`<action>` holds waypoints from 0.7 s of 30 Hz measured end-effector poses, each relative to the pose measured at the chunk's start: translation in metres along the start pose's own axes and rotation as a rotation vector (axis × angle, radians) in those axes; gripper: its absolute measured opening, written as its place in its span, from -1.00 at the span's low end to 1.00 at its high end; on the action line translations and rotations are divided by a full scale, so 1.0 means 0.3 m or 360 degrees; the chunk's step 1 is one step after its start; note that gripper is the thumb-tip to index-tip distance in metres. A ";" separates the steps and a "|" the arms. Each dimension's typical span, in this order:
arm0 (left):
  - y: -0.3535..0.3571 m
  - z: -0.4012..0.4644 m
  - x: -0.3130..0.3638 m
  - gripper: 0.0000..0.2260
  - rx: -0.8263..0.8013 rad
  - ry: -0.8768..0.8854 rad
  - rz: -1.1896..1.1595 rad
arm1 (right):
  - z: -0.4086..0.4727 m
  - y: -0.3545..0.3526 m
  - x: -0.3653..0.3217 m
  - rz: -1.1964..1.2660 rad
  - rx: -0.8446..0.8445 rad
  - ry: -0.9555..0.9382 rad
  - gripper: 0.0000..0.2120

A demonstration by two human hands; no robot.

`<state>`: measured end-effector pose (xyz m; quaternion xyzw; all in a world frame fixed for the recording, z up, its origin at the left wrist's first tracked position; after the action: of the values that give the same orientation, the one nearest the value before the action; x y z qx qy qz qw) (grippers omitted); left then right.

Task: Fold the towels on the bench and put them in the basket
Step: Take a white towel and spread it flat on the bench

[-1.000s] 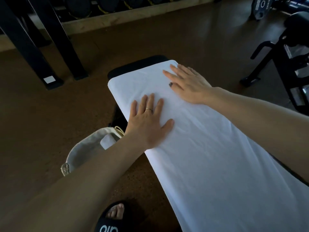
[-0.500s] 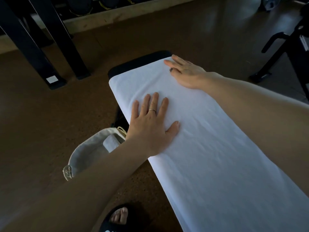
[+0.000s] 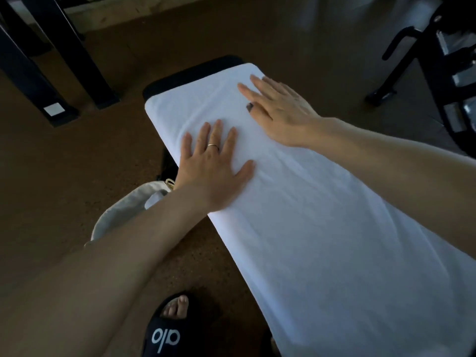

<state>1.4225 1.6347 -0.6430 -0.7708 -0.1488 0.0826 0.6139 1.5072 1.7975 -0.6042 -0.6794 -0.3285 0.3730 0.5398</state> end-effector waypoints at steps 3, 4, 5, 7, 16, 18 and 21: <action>-0.017 -0.011 0.003 -0.29 -0.0043 -0.0038 -0.0064 | -0.221 0.082 -0.024 -0.0095 -0.0139 0.0057 -0.46; -0.024 -0.015 0.004 -0.30 -0.0071 -0.0063 -0.0054 | -0.282 0.101 -0.012 -0.0131 -0.0164 0.0111 -0.46; -0.030 -0.022 0.007 -0.30 -0.0102 -0.0100 -0.0034 | -0.332 0.114 0.012 -0.0133 -0.0178 0.0189 -0.46; -0.052 -0.049 0.018 -0.30 -0.0152 -0.0187 0.0005 | -0.422 0.108 0.072 -0.0042 -0.0192 0.0426 -0.47; -0.017 -0.366 0.472 -0.28 -0.0540 0.0304 0.0045 | -0.916 0.163 0.041 0.0059 -0.0293 0.0529 -0.47; 0.002 -0.417 0.507 -0.24 -0.0566 0.0318 0.0129 | -1.003 0.166 0.100 0.0169 -0.0284 0.0739 -0.47; -0.017 -0.497 0.551 -0.20 -0.0616 0.0309 0.0168 | -1.120 0.138 0.170 0.0435 -0.0272 0.0979 -0.47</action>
<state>1.6238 1.5531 -0.5944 -0.8854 -0.0615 0.0099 0.4607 1.8243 1.6685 -0.6058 -0.8405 -0.0866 0.1908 0.4997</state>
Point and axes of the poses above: each hand's wrist, its own z-axis towards the middle knuckle, its own y-axis out of the palm, x = y × z, the point moved 5 cm from there along z, towards the middle knuckle, and after that the axes turned 7 degrees about -x, right-handed, at the moved point
